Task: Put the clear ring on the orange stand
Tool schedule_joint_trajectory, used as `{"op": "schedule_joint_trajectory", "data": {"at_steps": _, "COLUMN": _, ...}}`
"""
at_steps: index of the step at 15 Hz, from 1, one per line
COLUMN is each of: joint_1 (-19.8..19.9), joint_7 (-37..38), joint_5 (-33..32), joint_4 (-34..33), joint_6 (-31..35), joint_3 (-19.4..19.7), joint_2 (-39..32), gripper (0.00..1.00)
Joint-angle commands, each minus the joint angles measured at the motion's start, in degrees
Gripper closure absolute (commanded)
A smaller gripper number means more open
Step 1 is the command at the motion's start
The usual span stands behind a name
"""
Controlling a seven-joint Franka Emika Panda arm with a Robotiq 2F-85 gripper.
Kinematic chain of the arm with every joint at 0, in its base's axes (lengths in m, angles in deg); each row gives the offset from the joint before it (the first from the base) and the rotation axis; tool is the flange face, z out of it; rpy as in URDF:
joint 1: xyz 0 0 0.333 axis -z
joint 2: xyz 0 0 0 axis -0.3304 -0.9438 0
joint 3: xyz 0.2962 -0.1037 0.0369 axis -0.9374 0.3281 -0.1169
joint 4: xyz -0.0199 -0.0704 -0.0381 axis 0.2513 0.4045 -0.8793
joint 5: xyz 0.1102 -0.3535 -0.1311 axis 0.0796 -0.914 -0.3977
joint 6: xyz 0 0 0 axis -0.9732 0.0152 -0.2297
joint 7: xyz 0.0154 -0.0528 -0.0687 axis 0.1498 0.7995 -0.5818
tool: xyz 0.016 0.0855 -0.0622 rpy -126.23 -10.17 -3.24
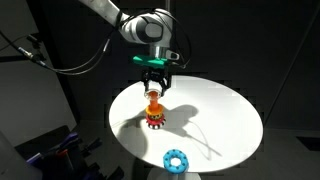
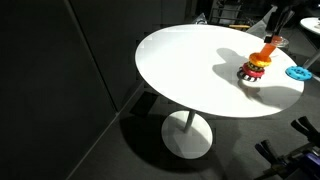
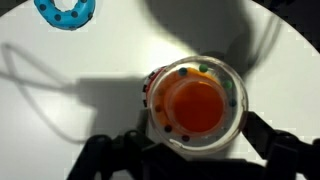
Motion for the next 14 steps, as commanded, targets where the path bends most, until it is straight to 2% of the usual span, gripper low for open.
{"op": "schedule_joint_trajectory", "data": {"at_steps": 1, "joint_1": 0.72, "joint_7": -1.72, "joint_5": 0.83, "joint_4": -1.77, "joint_6": -1.24, "joint_3": -0.13, "joint_2": -0.60, "gripper": 0.00}}
{"op": "schedule_joint_trajectory", "data": {"at_steps": 9, "joint_1": 0.89, "joint_7": -1.76, "joint_5": 0.71, "joint_4": 0.14, "joint_6": 0.09, "joint_3": 0.02, "joint_2": 1.33, "gripper": 0.00}}
{"op": "schedule_joint_trajectory", "data": {"at_steps": 14, "joint_1": 1.17, "joint_7": -0.50, "joint_5": 0.72, "joint_4": 3.43, "joint_6": 4.42, "joint_3": 0.46, "joint_2": 3.74, "gripper": 0.00}}
